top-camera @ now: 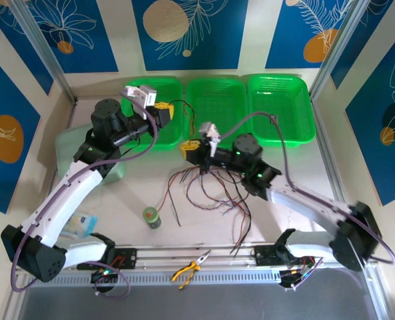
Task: Untangle the cables
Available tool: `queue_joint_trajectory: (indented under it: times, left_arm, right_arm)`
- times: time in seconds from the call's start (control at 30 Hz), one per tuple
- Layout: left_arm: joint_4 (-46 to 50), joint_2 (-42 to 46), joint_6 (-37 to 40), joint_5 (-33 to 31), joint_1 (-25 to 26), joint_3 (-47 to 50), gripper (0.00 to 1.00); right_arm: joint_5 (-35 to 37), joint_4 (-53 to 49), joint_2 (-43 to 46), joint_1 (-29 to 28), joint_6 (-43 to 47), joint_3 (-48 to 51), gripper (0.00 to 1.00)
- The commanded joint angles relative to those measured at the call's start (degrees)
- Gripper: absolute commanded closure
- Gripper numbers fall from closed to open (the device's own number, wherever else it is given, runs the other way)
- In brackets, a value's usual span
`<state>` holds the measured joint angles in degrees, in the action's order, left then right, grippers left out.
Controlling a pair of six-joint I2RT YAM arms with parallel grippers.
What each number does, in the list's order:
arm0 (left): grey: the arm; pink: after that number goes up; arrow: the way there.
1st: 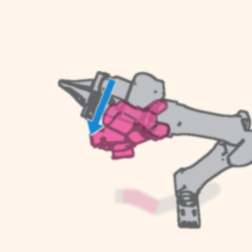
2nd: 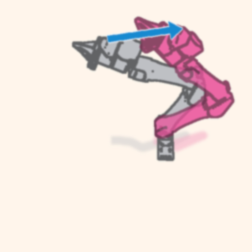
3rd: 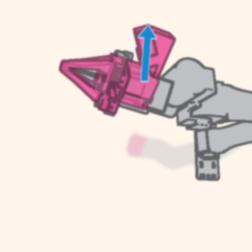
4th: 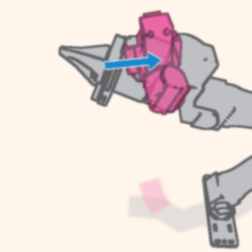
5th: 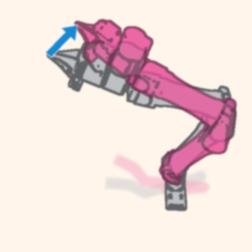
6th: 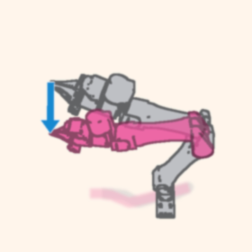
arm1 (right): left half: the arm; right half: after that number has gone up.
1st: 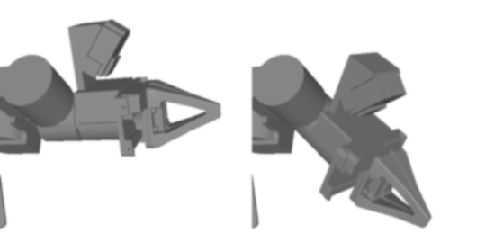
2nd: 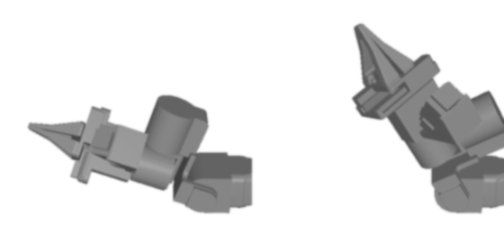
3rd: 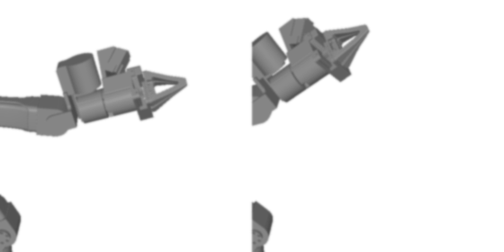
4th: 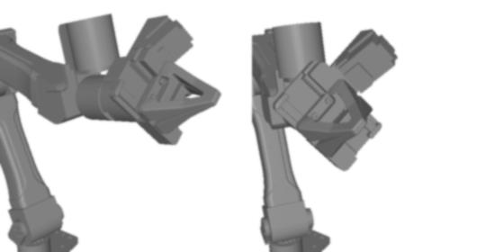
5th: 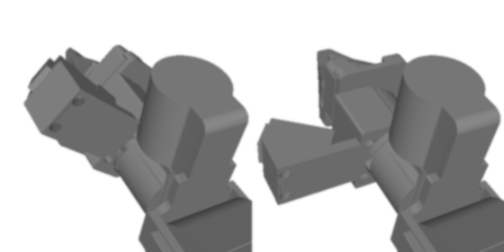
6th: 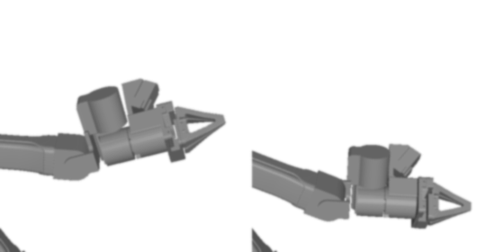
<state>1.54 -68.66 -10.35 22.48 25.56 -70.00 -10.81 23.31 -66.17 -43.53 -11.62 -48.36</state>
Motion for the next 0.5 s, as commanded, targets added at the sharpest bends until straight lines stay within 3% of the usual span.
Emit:
queue_joint_trajectory:
  times: [0.0, 0.2, 0.47]
  left_arm:
    - [4.03, 0.76, 2.95, 0.25, -2.73, -1.87, 1.0]
    - [9.13, -1.11, 4.98, -2.69, -5.85, -3.5, 1.0]
    - [14.17, -0.16, 6.03, -11.15, -8.74, -4.4, 1.0]
  right_arm:
    - [4.13, -10.02, 10.0, 3.2, 1.99, 1.25, 1.0]
    - [1.87, -21.48, 21.0, 16.78, 0.08, 1.74, 1.0]
    - [0.39, -23.68, 22.64, 32.18, -1.52, 1.48, 1.0]
